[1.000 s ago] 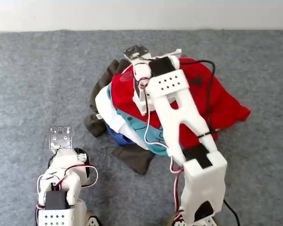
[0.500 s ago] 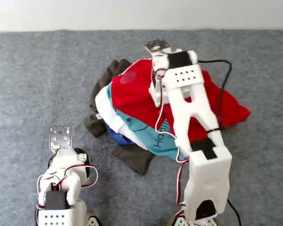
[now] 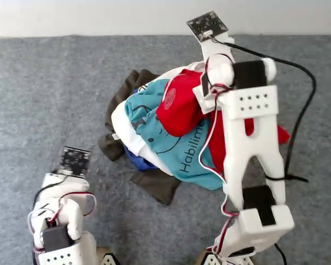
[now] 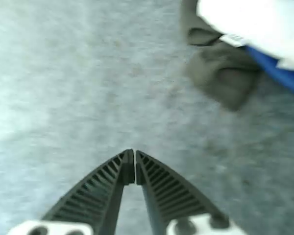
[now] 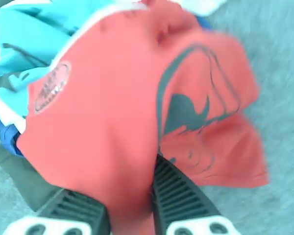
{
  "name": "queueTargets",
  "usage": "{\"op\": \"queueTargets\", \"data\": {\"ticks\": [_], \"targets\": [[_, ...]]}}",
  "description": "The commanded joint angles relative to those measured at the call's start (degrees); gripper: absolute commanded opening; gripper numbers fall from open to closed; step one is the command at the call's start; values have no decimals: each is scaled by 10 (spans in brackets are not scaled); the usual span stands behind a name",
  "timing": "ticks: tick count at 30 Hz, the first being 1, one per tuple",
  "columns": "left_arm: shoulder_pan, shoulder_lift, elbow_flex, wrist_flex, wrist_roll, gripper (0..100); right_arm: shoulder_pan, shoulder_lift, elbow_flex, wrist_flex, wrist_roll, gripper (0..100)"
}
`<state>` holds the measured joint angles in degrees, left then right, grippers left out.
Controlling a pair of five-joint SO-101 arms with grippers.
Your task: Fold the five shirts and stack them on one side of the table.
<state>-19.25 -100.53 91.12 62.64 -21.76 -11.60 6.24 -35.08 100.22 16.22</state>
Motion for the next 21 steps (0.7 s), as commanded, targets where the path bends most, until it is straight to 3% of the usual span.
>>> {"op": "queueTargets", "data": {"ticks": [1,3,6,9,14,19,21], "targets": [[-62,3,-60,-12,-11,19,51,-62,-26,-7,-36,8],[-111,4,-95,13,-43,19,102,-79,-26,-9,-84,8],[-177,43,-160,32,-60,19,180,-96,-26,17,-85,8],[-185,140,-263,36,-59,19,249,-108,-19,25,-64,8],[-119,437,-567,153,-43,19,327,-107,15,26,-29,8],[-3,708,-840,358,-3,19,331,-111,190,22,35,8],[45,766,-909,379,31,19,331,-109,273,0,35,8]]}}
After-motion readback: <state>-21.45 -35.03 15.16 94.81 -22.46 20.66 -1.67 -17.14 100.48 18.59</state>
